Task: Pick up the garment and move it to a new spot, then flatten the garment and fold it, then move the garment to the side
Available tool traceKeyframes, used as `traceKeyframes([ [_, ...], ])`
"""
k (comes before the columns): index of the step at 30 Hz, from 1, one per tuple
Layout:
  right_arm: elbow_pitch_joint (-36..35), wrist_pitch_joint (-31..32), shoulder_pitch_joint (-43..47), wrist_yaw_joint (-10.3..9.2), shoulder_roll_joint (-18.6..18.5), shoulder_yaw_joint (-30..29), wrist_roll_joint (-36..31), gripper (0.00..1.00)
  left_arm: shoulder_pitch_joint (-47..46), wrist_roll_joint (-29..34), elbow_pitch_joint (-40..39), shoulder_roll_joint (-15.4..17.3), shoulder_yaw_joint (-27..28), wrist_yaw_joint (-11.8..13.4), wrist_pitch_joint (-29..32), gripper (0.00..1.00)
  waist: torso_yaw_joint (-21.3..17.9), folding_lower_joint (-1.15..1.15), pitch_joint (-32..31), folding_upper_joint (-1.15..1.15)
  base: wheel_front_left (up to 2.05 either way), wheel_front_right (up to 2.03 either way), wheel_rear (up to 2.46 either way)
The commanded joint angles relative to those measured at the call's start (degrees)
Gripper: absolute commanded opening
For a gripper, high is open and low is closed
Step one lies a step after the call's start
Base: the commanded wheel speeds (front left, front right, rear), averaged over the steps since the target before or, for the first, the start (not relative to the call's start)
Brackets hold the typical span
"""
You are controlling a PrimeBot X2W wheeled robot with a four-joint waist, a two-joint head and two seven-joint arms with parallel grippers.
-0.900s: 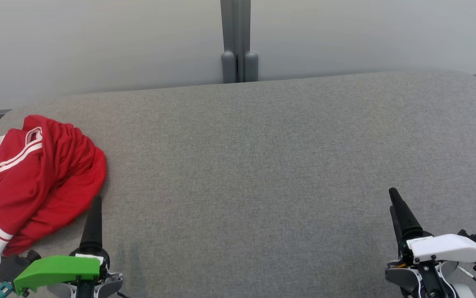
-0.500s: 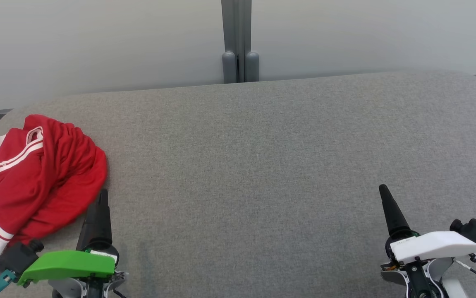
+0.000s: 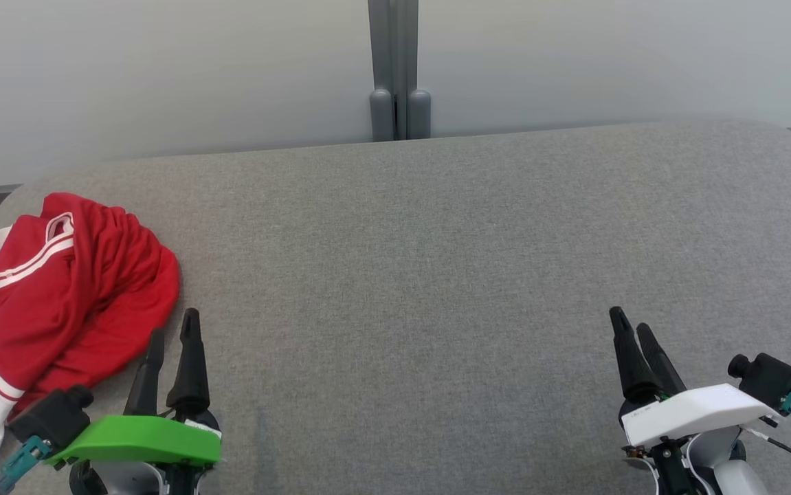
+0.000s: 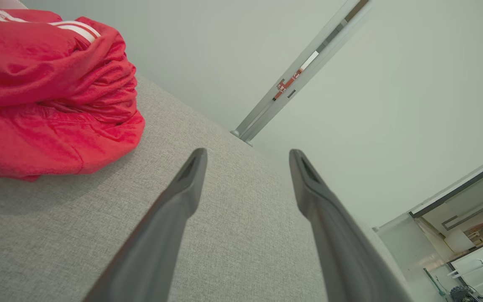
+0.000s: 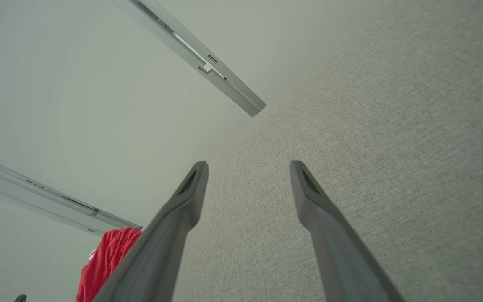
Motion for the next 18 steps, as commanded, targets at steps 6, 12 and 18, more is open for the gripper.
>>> traceKeyframes([
  [6,-0.96,-1.63,0.25,0.14,-0.34,1.10,-5.56,1.00,0.57,5.46,-1.37,0.88,-0.83,1.40,-1.58,1.00,-0.01,0.00,-0.42,0.00,0.00,0.00,0.00],
  [12,-0.66,-2.66,0.44,0.15,-0.39,1.97,-9.74,1.00,1.14,9.75,-1.75,1.39,-1.94,1.29,-2.59,1.00,-0.05,0.00,-0.74,0.00,0.00,0.00,0.00],
  [18,-0.78,-3.64,0.51,0.15,-0.42,2.63,-13.65,1.00,1.53,13.58,-1.47,1.72,-3.04,1.19,-3.59,1.00,-0.11,0.00,-0.90,0.00,0.00,0.00,0.00],
])
